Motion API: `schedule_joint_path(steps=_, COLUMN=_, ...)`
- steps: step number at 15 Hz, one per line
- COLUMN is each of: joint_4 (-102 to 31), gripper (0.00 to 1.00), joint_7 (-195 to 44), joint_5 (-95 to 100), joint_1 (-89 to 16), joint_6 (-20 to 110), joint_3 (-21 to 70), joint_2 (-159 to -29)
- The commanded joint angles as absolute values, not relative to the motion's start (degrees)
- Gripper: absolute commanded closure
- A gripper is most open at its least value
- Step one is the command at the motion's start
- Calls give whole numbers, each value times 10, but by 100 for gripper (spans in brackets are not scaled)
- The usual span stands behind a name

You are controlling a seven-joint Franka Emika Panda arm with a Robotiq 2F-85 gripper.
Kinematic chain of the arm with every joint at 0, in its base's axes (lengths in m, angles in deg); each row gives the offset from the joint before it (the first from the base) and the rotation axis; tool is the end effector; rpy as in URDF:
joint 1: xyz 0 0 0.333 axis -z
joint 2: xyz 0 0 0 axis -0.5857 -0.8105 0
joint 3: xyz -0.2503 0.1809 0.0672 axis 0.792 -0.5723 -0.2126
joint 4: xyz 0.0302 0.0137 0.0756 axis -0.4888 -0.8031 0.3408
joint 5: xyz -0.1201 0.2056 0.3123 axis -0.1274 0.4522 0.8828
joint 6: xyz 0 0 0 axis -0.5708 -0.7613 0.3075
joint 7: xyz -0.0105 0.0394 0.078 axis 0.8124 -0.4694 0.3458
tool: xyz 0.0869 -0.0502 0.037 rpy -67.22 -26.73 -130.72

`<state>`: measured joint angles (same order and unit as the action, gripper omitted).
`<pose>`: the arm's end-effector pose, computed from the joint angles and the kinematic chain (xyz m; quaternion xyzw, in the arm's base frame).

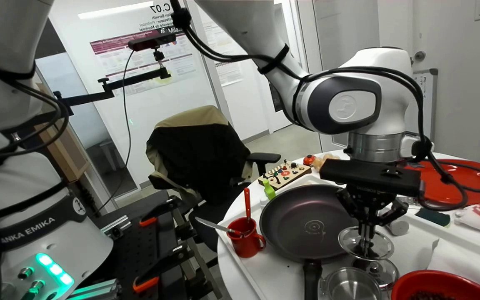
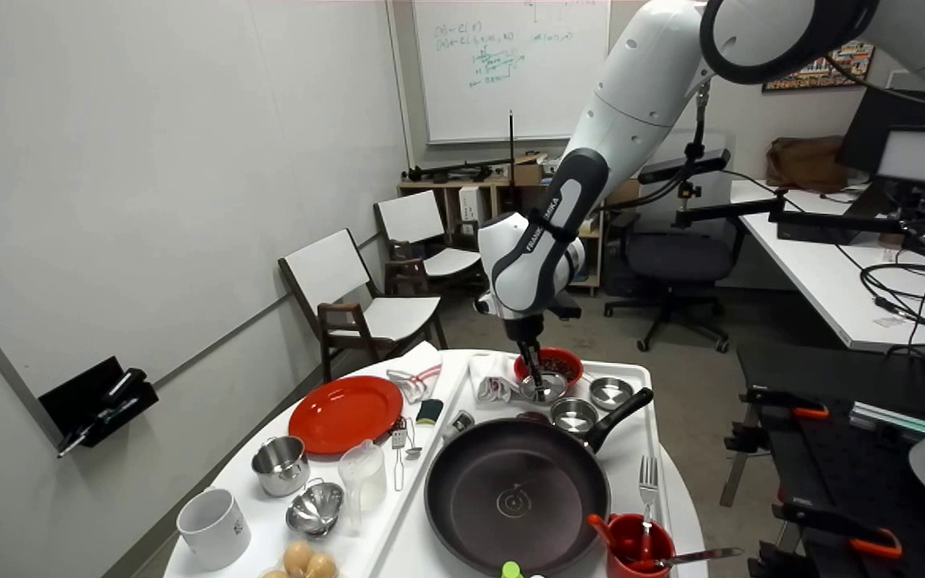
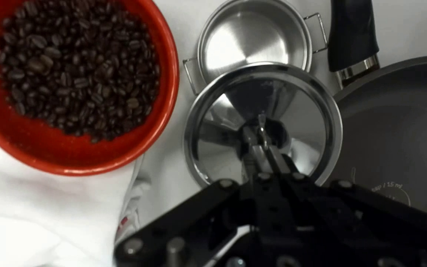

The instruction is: Put the lid on the silver pot

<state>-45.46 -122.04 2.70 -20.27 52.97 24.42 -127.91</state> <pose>0.5793 -0.2057 0.0501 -0.9706 -0.2204 0.0963 0.0087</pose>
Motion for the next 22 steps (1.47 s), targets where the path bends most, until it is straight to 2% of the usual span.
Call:
schedule_joint_path(steps=1, joint_4=-514, gripper=100, joint_7=-1167, joint_5=13, joint_1=-202, joint_6=553, joint_3=249, joint_2=-1249)
schedule_joint_path(steps=22, joint_4=-563, gripper=100, joint_7=-1083, joint_5=5, joint_1=-172, joint_6=576, joint_3=253, joint_2=-1260)
